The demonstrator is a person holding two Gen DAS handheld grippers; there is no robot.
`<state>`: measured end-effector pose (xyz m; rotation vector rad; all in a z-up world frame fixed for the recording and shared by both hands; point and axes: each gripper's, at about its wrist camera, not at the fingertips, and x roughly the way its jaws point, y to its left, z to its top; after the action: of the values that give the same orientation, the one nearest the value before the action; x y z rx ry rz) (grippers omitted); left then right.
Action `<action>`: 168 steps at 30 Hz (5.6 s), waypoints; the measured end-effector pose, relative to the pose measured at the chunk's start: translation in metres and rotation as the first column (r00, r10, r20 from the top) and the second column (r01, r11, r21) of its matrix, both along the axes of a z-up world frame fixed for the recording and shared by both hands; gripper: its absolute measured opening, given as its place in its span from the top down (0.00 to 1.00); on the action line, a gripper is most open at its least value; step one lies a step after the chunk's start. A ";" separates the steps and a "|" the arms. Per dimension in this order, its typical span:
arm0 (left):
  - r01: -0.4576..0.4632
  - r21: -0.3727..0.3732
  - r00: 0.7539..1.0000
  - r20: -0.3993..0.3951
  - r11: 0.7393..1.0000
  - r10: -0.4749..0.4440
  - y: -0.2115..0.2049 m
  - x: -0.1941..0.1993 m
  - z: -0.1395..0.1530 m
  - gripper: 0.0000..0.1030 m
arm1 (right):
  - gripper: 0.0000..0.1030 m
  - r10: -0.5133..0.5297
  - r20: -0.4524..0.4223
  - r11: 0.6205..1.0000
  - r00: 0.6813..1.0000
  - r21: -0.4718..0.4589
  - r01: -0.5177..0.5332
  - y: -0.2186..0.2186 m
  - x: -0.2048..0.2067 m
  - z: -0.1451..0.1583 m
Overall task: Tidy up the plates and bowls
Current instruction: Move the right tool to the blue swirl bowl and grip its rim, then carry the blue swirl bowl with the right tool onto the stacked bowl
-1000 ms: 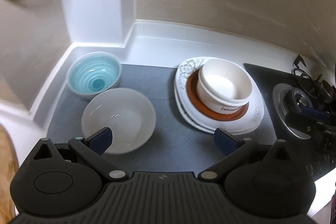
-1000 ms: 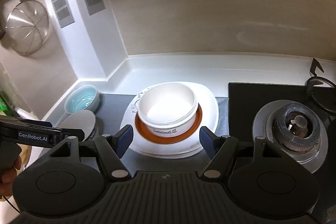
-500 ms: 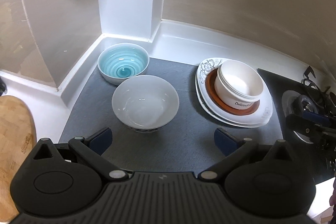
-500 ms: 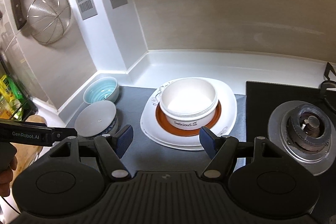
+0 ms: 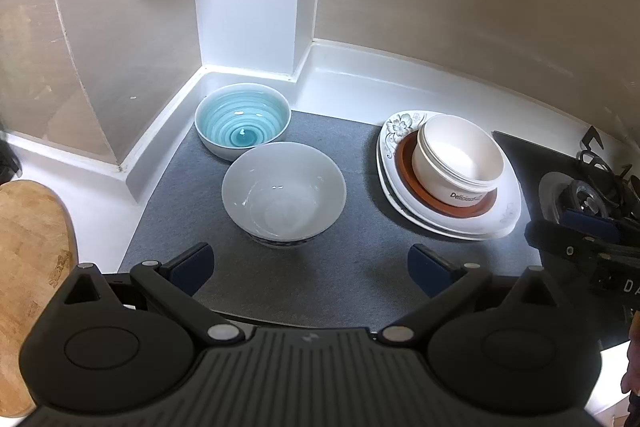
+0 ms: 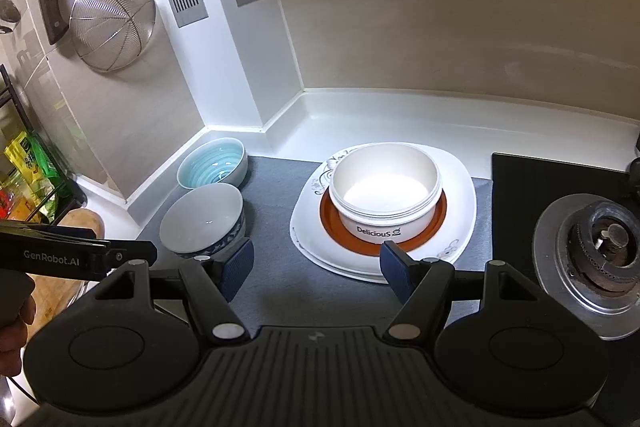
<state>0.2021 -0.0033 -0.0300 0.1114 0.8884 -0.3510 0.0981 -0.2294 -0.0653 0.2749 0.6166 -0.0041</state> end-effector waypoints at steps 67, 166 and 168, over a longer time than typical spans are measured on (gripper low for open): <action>-0.485 -0.051 0.861 -0.199 0.873 0.467 0.063 0.226 -0.090 0.00 | 0.30 0.164 -0.248 0.986 0.955 0.023 -0.163 0.082 0.307 -0.067; 0.145 -0.099 0.983 -0.099 0.985 -0.154 -0.162 0.124 -0.046 0.92 | 0.92 -0.274 -0.193 0.954 0.942 0.070 0.292 -0.101 0.130 -0.027; 0.146 -0.094 0.982 -0.106 0.985 -0.156 -0.164 0.126 -0.050 0.92 | 0.92 -0.275 -0.200 0.953 0.940 0.068 0.294 -0.103 0.131 -0.030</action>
<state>0.3279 -0.1674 -0.0799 0.0808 0.9783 -0.5409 0.2288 -0.3321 -0.0957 0.4601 0.7621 -0.2834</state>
